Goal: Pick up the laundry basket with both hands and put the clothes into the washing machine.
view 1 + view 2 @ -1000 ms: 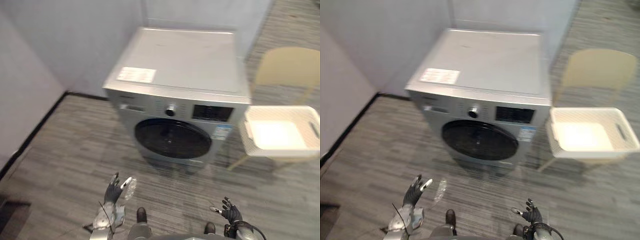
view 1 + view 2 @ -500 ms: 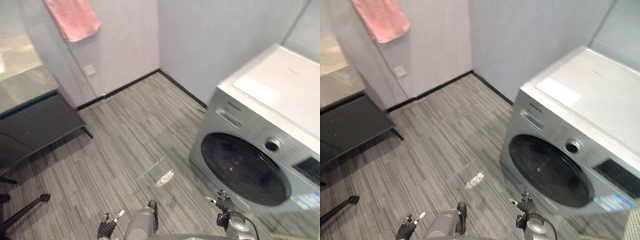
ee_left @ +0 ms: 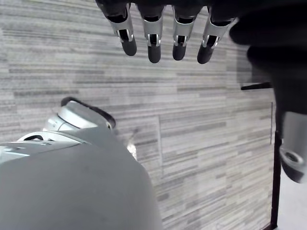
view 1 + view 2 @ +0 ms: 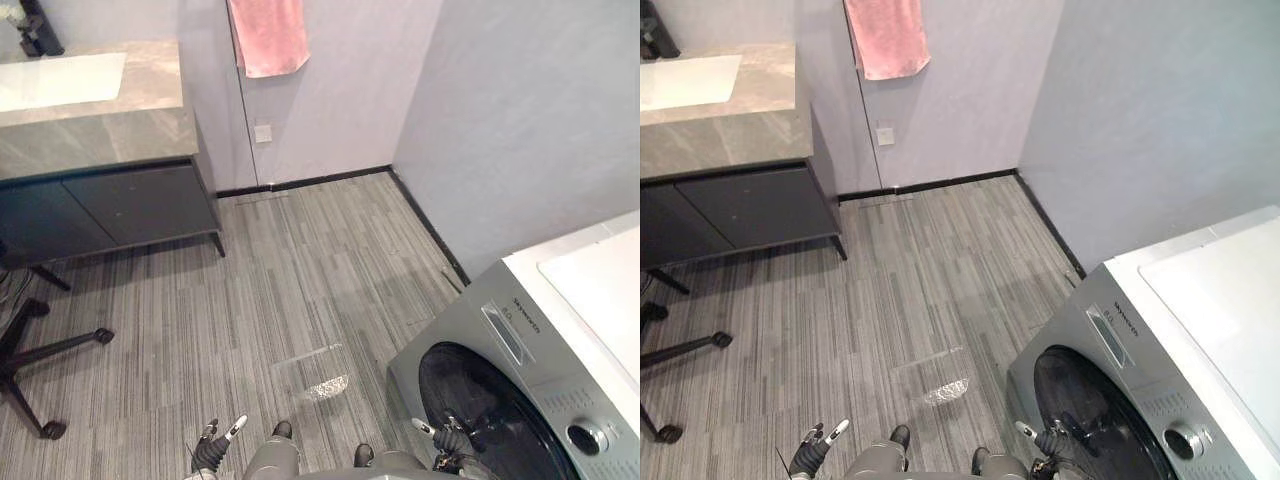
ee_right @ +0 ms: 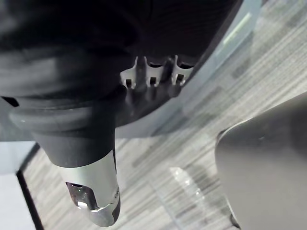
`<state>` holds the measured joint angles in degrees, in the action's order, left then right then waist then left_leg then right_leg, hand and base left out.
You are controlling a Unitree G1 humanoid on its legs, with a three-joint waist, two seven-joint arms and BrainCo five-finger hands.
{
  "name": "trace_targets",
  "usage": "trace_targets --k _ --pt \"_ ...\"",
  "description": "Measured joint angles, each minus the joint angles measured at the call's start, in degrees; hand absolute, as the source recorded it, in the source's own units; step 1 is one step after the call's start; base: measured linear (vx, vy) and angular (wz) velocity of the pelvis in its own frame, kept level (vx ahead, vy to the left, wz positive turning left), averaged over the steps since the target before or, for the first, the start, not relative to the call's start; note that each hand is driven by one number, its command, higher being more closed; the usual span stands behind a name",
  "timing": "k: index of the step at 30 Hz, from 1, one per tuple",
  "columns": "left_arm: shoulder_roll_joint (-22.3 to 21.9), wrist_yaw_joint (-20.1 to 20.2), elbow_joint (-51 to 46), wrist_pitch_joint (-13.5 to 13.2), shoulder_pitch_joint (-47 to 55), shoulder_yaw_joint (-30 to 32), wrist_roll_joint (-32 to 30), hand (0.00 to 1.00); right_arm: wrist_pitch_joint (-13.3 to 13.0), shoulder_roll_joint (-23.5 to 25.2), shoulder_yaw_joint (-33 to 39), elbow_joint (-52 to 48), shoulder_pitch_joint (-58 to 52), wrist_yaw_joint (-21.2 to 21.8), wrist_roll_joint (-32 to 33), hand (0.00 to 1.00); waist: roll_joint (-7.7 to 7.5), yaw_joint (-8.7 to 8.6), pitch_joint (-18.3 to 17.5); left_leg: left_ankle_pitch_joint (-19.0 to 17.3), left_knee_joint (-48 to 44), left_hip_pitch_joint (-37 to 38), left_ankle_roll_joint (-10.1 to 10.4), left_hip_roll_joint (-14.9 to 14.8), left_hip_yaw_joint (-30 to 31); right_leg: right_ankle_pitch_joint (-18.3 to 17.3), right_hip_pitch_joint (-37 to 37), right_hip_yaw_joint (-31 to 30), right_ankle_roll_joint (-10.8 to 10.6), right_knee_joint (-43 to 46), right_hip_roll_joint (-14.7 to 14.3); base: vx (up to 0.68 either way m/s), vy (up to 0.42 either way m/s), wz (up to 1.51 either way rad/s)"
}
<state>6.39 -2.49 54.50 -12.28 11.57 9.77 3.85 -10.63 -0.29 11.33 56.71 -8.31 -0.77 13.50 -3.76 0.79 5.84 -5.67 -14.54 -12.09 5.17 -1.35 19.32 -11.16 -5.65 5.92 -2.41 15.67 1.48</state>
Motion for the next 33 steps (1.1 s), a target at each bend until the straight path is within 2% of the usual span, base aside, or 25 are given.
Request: trace_targets --k 4,6,7,9,10,12,13,15,16,17,18,19,20,21,22,23,24,26,29,30,33 --pt "-0.3 -0.1 0.1 0.2 0.1 3.2 0.0 0.00 0.0 1.1 0.2 0.0 -0.7 0.7 0.1 0.00 -0.65 -0.04 -0.4 -0.7 -1.7 -0.3 2.2 -1.7 4.1 -0.4 2.6 3.6 0.9 -0.6 -2.2 0.15 -0.205 0.53" --pt "-0.2 -0.2 0.0 0.3 0.1 4.4 0.1 0.00 -0.1 1.9 0.1 0.0 -0.7 1.0 0.1 0.00 -1.25 0.02 -0.3 -1.0 -5.3 -1.5 2.6 -2.1 3.9 -0.2 4.3 4.0 1.1 -1.0 -3.4 0.09 -0.122 0.56" --pt "-0.1 -0.3 0.0 0.5 0.2 4.5 0.1 0.00 -0.2 2.2 0.1 0.0 -0.7 0.9 0.0 0.00 -1.43 0.15 -0.2 -1.2 -7.8 -2.8 2.7 -2.3 2.8 0.0 5.5 4.7 1.3 -1.3 -3.8 0.01 -0.073 0.56" --pt "-0.3 -0.4 0.0 0.6 0.2 5.0 0.2 0.00 -0.2 2.2 0.1 0.3 -0.6 0.9 0.0 0.00 -1.20 0.47 -0.1 -1.8 -9.1 -3.8 1.7 -4.2 -3.8 0.3 7.0 5.5 1.9 -2.4 -4.5 -0.03 -0.049 0.40" --pt "-0.4 -0.4 0.1 0.7 0.2 5.1 0.3 0.00 -0.2 2.1 0.0 0.3 -0.5 0.9 -0.1 0.00 -0.58 0.61 0.0 -2.2 -8.8 -4.2 1.0 -5.7 -9.0 0.3 7.5 6.4 1.9 -3.2 -4.8 -0.09 -0.001 0.21" --pt "-0.3 -0.4 0.2 0.7 0.2 5.0 0.3 0.00 -0.2 2.1 -0.1 0.5 -0.3 0.9 -0.1 0.00 -0.85 1.16 -0.1 -0.7 -6.1 -4.1 0.9 -5.5 -11.8 0.4 7.0 6.6 2.0 -3.8 -3.7 -0.14 0.135 0.28" --pt "-1.8 -0.4 1.9 0.8 -0.3 4.2 0.0 0.00 0.0 0.4 -0.7 0.4 0.2 0.9 -1.0 0.00 0.33 1.73 0.6 4.4 1.3 -4.3 -1.3 -1.3 -13.5 2.1 5.4 6.7 1.2 -6.9 0.4 -0.17 0.290 0.32" --pt "-2.2 -0.4 1.7 0.8 0.2 4.3 0.0 0.00 0.1 0.2 -0.7 -0.2 0.0 0.9 -1.8 0.00 0.68 1.83 0.7 3.8 0.1 -4.2 -2.2 -1.5 -16.2 2.2 5.6 6.6 0.4 -6.8 1.4 -0.08 0.222 0.13" --pt "-2.2 -0.4 1.7 0.8 0.7 4.3 0.0 0.00 0.3 0.2 -1.3 -0.9 -0.1 0.8 -2.2 0.00 0.58 1.85 0.6 3.3 -1.1 -4.3 -3.0 -1.5 -16.9 2.0 5.7 6.2 -0.3 -6.6 1.7 -0.01 0.129 -0.14" --pt "-2.1 -0.4 1.8 0.8 1.2 4.4 -0.1 0.00 0.4 0.6 -1.8 -1.4 -0.3 0.9 -2.3 0.00 1.13 1.84 0.1 2.7 -2.3 -5.1 -3.8 -1.1 -17.7 1.3 5.4 5.9 -0.8 -6.7 2.0 -0.02 0.166 -0.15" --pt "-2.0 -0.4 1.8 0.8 1.5 4.5 -0.1 0.00 0.4 0.8 -1.8 -1.4 -0.4 0.8 -2.3 0.00 0.67 1.80 -0.7 2.4 -2.6 -5.4 -4.3 -0.4 -18.0 0.7 5.2 6.1 -1.5 -6.4 2.6 -0.02 0.172 -0.03" --pt "-1.5 -0.1 1.8 0.8 1.4 5.4 -0.6 0.00 0.6 1.4 -1.8 -1.4 -0.9 0.9 -2.9 0.00 -1.10 1.61 -1.0 2.0 -0.2 -4.0 -5.0 1.6 -18.8 -0.3 5.0 6.5 -2.1 -5.3 5.0 0.03 0.179 0.19" --pt "-1.0 0.0 1.5 0.8 0.7 5.7 -1.3 0.00 0.6 2.4 -1.9 -1.5 -1.6 1.1 -3.8 0.00 -2.71 1.58 -1.4 -0.3 -6.3 -3.8 -7.3 2.5 -20.8 -1.9 4.4 6.8 -3.2 -2.8 7.7 0.04 0.140 0.20" --pt "-1.6 0.0 1.0 0.8 1.1 5.5 -1.4 0.00 0.9 2.1 -2.1 -2.5 -2.6 1.1 -4.6 0.00 -1.36 1.91 -1.5 -4.7 -10.9 -2.4 -7.1 1.1 -23.2 -3.5 4.3 6.8 -4.9 0.3 8.4 0.08 0.118 0.18" --pt "-2.2 0.0 1.1 0.8 1.5 5.5 -1.6 0.00 0.8 1.0 -2.2 -2.9 -2.9 1.2 -4.8 0.00 0.00 1.63 -1.6 -8.0 -9.7 -0.8 -7.3 1.2 -22.5 -3.8 4.2 6.8 -4.9 2.6 8.1 0.15 0.193 -0.04" --pt "-1.5 -0.1 2.1 0.9 1.1 5.8 -2.0 0.00 1.0 0.6 -2.8 -1.5 -1.3 1.3 -5.3 0.00 -0.19 1.70 -1.0 -8.5 -9.9 0.2 -7.6 2.1 -22.7 -3.9 2.0 5.6 -4.3 8.6 9.8 0.16 0.202 -0.05" --pt "-1.4 -0.1 2.3 1.0 1.2 5.8 -2.3 0.00 1.1 -0.1 -3.3 -1.1 -0.9 1.9 -5.6 0.00 0.12 1.55 -1.1 -8.4 -9.1 1.4 -7.9 2.1 -22.7 -4.0 0.3 5.0 -3.9 12.3 10.2 0.21 0.226 -0.07" --pt "-1.6 -0.1 2.3 1.1 1.2 5.5 -2.4 0.00 0.9 -0.1 -4.4 -0.3 -0.7 2.2 -6.4 0.00 -0.01 1.39 -1.3 -7.8 -7.1 3.7 -8.4 1.5 -22.8 -4.1 -1.0 5.8 -3.8 12.4 9.7 0.19 0.124 0.00" --pt "-1.6 -0.1 2.3 1.2 0.9 5.4 -2.4 0.00 1.0 -0.6 -4.5 0.7 0.0 2.2 -6.4 0.00 0.08 1.31 -1.3 -7.6 -4.3 5.8 -8.2 0.4 -22.5 -3.7 -3.4 5.3 -3.7 5.8 6.6 0.16 0.005 -0.02" --pt "-1.6 -0.1 2.4 1.2 0.9 5.4 -2.4 0.00 0.9 -0.6 -4.5 0.8 0.0 2.2 -6.4 0.00 0.10 1.26 -1.3 -7.4 -3.4 6.5 -7.9 0.0 -22.4 -3.0 -4.1 4.9 -2.8 3.8 5.4 0.13 -0.043 0.04" --pt "-1.6 -0.1 2.4 1.2 0.7 5.6 -2.4 0.00 0.9 -0.2 -4.4 0.5 0.1 2.2 -6.4 0.00 0.16 0.01 -1.4 -7.3 -2.2 8.3 -6.7 -0.5 -20.3 3.0 -4.5 3.3 -1.1 -1.9 2.7 0.22 -0.133 0.40"
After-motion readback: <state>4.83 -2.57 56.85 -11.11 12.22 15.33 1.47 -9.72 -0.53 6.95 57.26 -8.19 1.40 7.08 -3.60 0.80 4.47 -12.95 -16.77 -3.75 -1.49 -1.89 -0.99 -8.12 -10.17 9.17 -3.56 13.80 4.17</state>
